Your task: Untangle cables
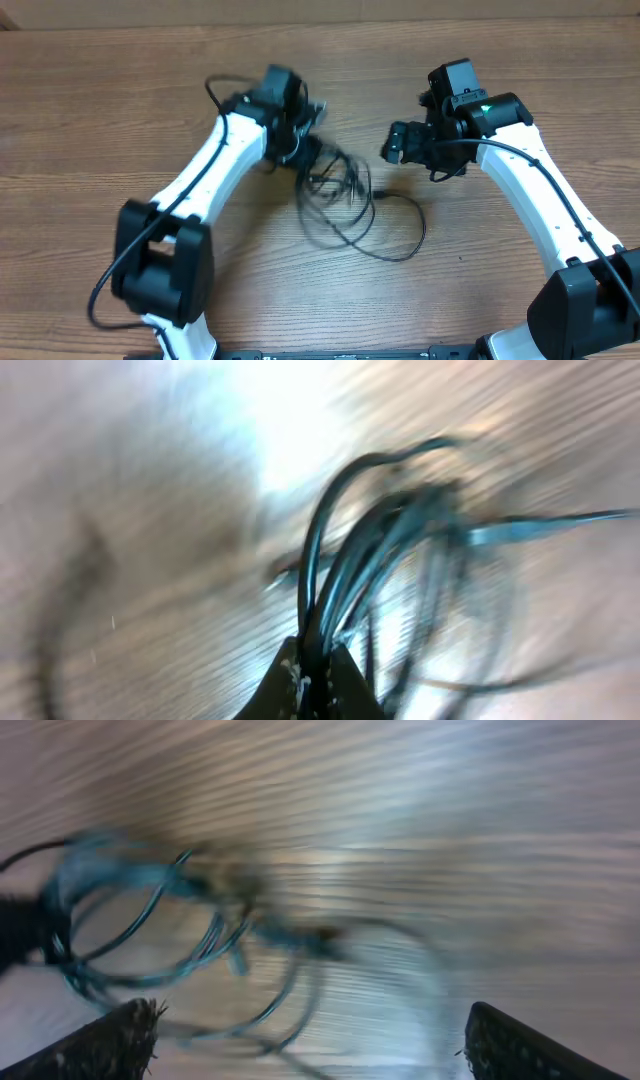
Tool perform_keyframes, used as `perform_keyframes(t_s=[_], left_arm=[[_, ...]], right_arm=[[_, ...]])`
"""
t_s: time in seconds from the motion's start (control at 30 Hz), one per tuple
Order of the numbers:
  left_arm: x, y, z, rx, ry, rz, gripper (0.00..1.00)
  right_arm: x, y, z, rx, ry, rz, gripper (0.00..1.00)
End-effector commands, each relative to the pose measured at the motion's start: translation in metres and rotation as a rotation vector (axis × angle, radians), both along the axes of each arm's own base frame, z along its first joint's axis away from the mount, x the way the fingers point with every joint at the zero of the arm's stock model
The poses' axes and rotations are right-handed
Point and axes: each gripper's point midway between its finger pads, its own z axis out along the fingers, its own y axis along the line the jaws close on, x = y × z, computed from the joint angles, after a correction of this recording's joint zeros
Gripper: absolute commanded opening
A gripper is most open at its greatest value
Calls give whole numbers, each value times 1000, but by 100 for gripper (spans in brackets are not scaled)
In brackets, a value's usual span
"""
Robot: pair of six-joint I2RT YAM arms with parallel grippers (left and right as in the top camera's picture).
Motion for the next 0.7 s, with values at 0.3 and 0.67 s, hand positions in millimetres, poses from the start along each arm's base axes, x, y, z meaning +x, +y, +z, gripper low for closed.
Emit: perform_keyframes(t_s=[0.3, 0.67], left_arm=[[-24, -43, 145, -390, -137, -102, 4], [-37, -37, 152, -389, -110, -95, 4]], right_arm=[[9, 67, 46, 283, -182, 269, 87], [48, -2, 28, -48, -226, -160, 69]])
